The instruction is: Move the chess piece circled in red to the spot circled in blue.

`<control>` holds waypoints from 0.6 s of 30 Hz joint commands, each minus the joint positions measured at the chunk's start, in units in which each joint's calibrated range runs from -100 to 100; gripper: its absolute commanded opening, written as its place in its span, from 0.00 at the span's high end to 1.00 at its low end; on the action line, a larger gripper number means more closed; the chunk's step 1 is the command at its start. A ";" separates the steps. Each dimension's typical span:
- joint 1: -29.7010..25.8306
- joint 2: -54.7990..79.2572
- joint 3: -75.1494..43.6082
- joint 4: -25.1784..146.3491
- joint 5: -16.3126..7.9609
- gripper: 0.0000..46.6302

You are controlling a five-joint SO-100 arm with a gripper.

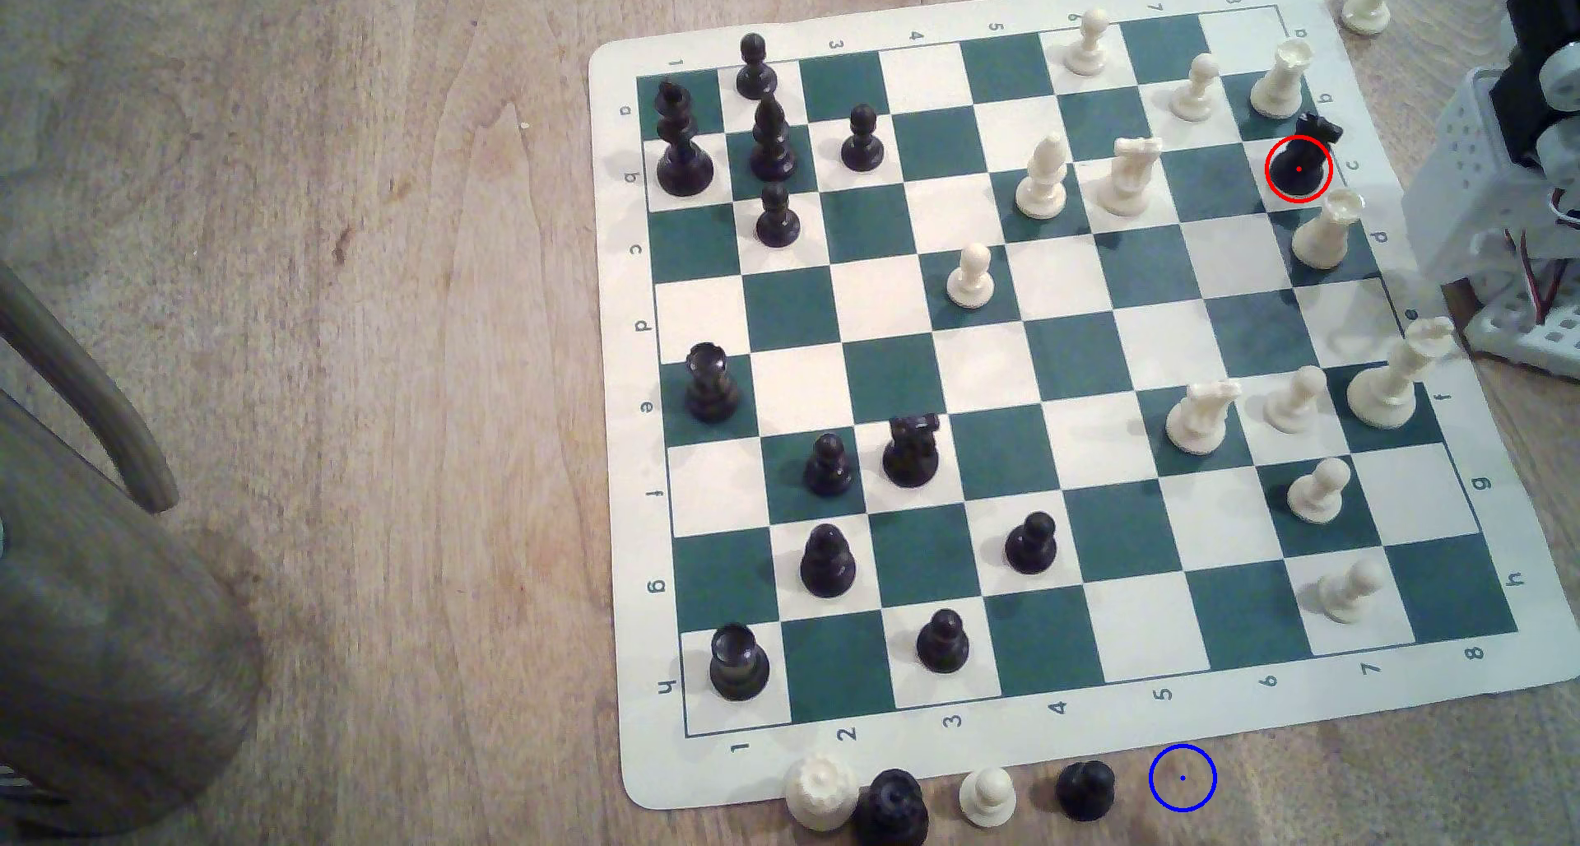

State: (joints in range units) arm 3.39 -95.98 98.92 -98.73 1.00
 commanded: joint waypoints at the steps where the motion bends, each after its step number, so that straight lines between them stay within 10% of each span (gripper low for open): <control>1: -0.77 0.14 0.54 2.98 0.15 1.00; 18: 3.69 0.22 -16.96 45.98 0.05 1.00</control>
State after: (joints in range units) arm 3.83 -95.89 91.14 -68.21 0.81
